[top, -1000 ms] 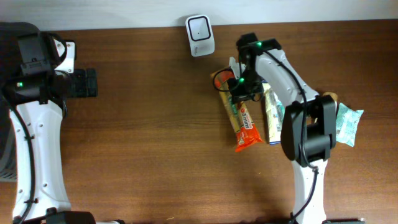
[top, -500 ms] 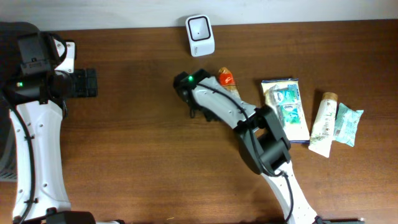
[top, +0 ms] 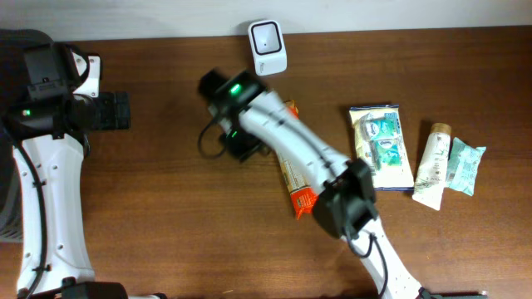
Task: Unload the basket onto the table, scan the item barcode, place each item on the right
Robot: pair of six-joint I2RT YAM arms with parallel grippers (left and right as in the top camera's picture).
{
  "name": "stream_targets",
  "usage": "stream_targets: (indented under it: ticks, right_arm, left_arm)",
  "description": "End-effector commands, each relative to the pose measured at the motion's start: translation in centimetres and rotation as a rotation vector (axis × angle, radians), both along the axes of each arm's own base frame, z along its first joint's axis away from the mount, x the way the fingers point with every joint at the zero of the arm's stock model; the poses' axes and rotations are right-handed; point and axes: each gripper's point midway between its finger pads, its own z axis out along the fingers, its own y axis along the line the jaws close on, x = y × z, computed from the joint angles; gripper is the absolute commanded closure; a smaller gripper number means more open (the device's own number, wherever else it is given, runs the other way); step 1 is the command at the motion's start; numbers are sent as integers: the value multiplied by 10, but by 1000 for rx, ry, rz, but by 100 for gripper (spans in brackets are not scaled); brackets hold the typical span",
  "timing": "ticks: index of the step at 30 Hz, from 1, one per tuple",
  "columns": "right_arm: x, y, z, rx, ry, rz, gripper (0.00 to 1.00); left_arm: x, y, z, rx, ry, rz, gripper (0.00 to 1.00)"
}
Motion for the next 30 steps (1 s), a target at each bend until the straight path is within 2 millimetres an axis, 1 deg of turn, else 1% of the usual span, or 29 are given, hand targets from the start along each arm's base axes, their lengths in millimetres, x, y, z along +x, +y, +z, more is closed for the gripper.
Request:
stream_targets:
  ticks: [1,2,3,4,5,6,7,8,9,11,12,14,16,18,22,23,25,27,29,30]
  right_arm:
    - [41,-59,18,53,10,-151,39]
    - [51,-82,16,61,36,-211,35]
    - [55,-93,14,79,57,-225,32]
    - [57,-101,11,134,98,-215,31]
    - [57,-107,9,256,173,-192,29]
    - [55,-114,6,328,221,-179,27]
    - [53,-120,2,357,249,-176,27]
    - [49,-131,-9,383,295,-183,26]
    - [46,-136,-16,389,322,-183,25]
    - [31,-146,-41,384,395,-171,23]
    - [21,-147,-56,376,432,-170,20]
    - [9,-149,-77,368,475,-180,18]
    - [-1,-147,-93,387,507,-189,18]
    - [-6,-144,-101,413,524,-198,18]
    - [-13,-140,-106,432,549,-207,20]
    - [-15,-137,-105,445,556,-208,21]
    - [-22,-126,-109,445,568,-182,32]
    - [-25,-119,-110,440,569,-164,40]
    - [-25,-108,-114,430,556,-167,59]
    - [-22,-103,-116,427,542,-184,71]
  left_arm:
    - [0,2,10,14,-22,-3,1]
    - [0,2,10,14,-22,-3,1]
    - [0,2,10,14,-21,-3,1]
    - [0,2,10,14,-22,-3,1]
    - [0,2,10,14,-22,-3,1]
    - [0,2,10,14,-22,-3,1]
    - [0,2,10,14,-22,-3,1]
    - [0,2,10,14,-22,-3,1]
    - [0,2,10,14,-22,-3,1]
    - [0,2,10,14,-22,-3,1]
    - [0,2,10,14,-21,-3,1]
    - [0,2,10,14,-22,-3,1]
    - [0,2,10,14,-22,-3,1]
    - [0,2,10,14,-22,-3,1]
    - [0,2,10,14,-22,-3,1]
    - [0,2,10,14,-22,-3,1]
    - [0,2,10,14,-22,-3,1]
    - [0,2,10,14,-22,-3,1]
    - [0,2,10,14,-22,-3,1]
    - [0,2,10,14,-21,-3,1]
